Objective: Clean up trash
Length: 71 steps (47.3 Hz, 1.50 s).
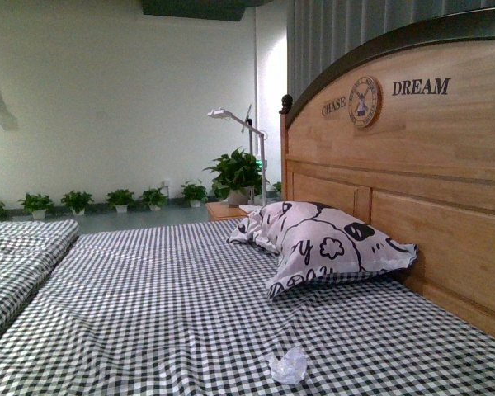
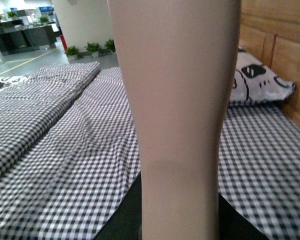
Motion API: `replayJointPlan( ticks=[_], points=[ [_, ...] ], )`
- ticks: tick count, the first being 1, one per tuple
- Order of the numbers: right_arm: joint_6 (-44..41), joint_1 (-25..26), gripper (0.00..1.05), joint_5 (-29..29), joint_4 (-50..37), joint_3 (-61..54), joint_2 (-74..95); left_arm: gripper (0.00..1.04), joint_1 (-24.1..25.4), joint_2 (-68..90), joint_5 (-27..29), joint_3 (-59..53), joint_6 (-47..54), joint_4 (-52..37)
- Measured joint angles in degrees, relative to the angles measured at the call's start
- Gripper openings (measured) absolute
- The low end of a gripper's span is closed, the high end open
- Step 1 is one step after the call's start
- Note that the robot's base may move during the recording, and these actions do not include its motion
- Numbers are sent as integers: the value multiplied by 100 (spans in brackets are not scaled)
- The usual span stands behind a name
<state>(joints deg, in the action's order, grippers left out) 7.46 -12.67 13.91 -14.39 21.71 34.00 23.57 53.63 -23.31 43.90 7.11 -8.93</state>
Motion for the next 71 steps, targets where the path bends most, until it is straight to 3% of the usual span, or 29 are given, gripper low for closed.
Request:
replayJointPlan(
  ticks=[10, 20, 34, 43, 71],
  points=[
    [-131, 264, 17, 422, 52, 1617, 1893, 26, -413, 1556, -654, 1766, 721, 422],
    [-164, 131, 17, 363, 608, 2942, 3615, 26, -979, 2833, -669, 2763, 1766, 901],
    [-262, -227, 17, -299, 1279, 5049, 6024, 26, -1327, 4367, -623, 2983, 3729, 1504],
    [-304, -428, 17, -824, 1681, 6223, 7602, 26, -1486, 5080, -654, 3141, 4417, 1705],
    [-269, -713, 17, -1554, 2256, 7602, 9753, 26, -1554, 6087, -673, 3482, 5713, 2170]
  ],
)
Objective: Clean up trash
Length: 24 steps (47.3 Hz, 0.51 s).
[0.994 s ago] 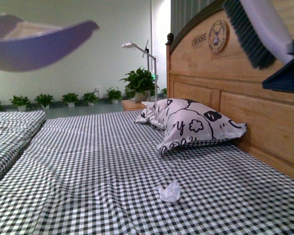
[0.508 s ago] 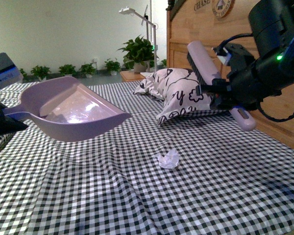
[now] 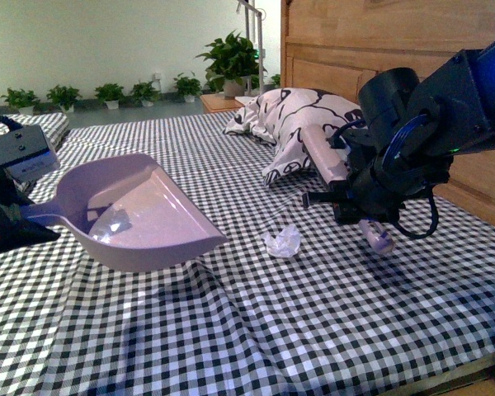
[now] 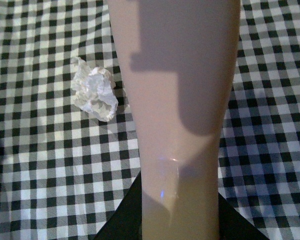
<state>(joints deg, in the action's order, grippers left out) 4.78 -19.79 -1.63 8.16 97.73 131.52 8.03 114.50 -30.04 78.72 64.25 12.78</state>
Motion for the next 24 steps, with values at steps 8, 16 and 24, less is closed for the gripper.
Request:
replayJointPlan(
  ticks=[8, 16, 24],
  points=[
    [17, -90, 17, -120, 133, 264, 264, 26, 59, 164, -4, 7, 232, 199],
    [13, -254, 17, -232, 363, 785, 573, 26, 87, 439, 55, 308, 765, 920],
    [-63, -367, 17, -306, 551, 1104, 763, 26, 15, 754, 68, 938, 1005, 1449]
  ],
)
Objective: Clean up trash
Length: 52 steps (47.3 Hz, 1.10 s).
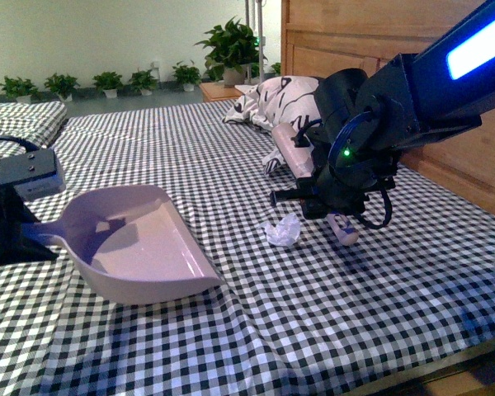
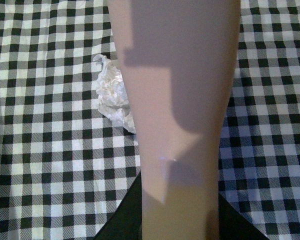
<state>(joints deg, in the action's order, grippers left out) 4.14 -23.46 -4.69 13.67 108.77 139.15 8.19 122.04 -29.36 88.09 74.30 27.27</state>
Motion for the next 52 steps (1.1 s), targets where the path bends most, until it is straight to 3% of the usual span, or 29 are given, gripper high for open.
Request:
replayJointPlan(
  ticks=[13, 36, 52],
  points=[
    [-280, 63, 17, -85, 227, 315, 247, 26, -140, 459, 0, 968, 55, 291],
    [-662, 671, 17, -219, 474, 629, 358, 26, -435, 1521, 35, 2135, 92, 706],
    [-868, 695, 17, -175, 636, 645, 601, 26, -459, 2013, -28, 3174, 87, 1226]
  ],
)
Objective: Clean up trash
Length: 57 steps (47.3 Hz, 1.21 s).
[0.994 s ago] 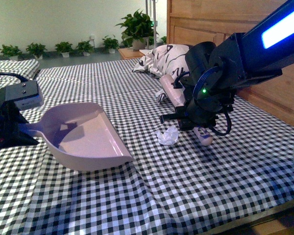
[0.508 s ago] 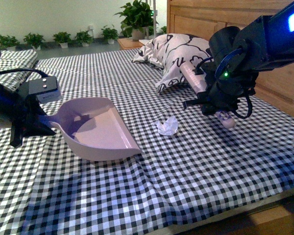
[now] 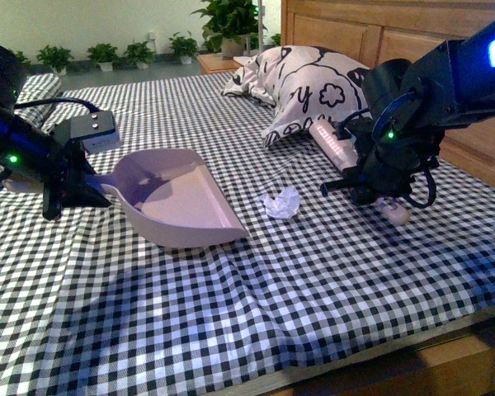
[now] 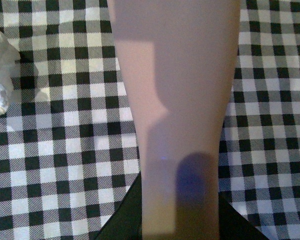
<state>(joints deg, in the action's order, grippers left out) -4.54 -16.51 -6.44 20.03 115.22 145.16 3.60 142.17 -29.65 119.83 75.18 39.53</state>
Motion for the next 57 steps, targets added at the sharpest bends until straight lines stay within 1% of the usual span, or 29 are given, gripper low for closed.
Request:
replayJointPlan(
  ticks=[17, 42, 57],
  points=[
    [-118, 48, 17, -70, 26, 4, 175, 26, 50, 352, -9, 402, 7, 385],
    [-267, 138, 17, -155, 87, 33, 334, 26, 57, 748, -4, 863, 4, 651],
    [-533, 151, 17, -442, 20, -72, 402, 26, 66, 802, 76, 925, 68, 852]
  ],
)
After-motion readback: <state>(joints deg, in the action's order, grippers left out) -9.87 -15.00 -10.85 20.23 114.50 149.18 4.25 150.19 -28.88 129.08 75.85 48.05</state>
